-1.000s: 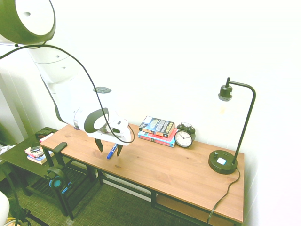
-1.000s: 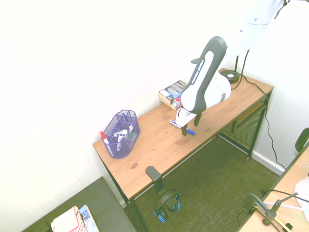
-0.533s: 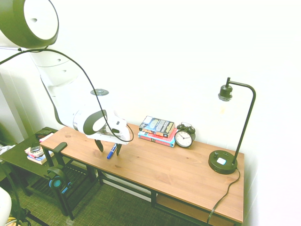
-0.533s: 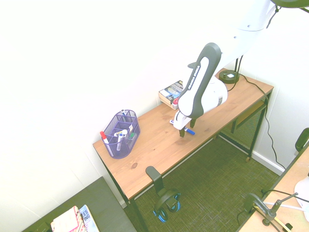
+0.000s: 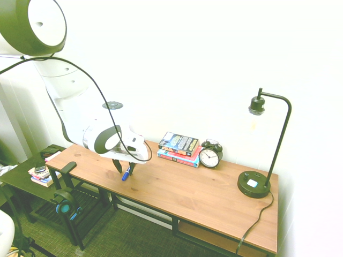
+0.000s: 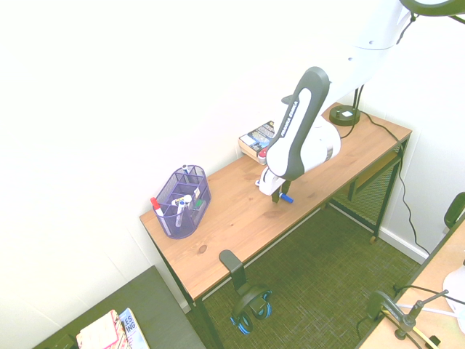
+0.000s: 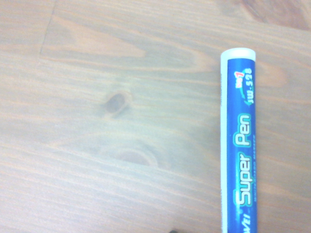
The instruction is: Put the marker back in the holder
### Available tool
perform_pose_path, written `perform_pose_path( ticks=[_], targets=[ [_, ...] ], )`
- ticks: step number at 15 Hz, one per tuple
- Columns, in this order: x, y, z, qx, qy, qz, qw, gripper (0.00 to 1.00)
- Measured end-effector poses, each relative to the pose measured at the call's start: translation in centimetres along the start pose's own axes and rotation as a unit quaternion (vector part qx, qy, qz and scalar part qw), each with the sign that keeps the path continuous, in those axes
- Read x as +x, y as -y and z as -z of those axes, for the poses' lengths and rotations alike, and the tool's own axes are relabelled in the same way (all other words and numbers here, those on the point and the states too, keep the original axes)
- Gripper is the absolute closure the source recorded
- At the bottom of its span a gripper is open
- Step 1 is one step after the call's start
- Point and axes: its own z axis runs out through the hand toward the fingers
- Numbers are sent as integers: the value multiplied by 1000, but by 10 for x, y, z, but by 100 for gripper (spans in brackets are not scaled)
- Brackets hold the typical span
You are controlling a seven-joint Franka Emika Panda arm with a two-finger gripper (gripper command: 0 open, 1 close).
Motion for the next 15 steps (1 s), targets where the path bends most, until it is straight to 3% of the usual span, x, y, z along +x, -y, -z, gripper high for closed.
perform_pose_path(
  ticks=[10,15],
  targets=[
    [-3,9,10,0,13,-44,999,100],
    [-5,109,123,63,85,-159,982,100]
  ],
)
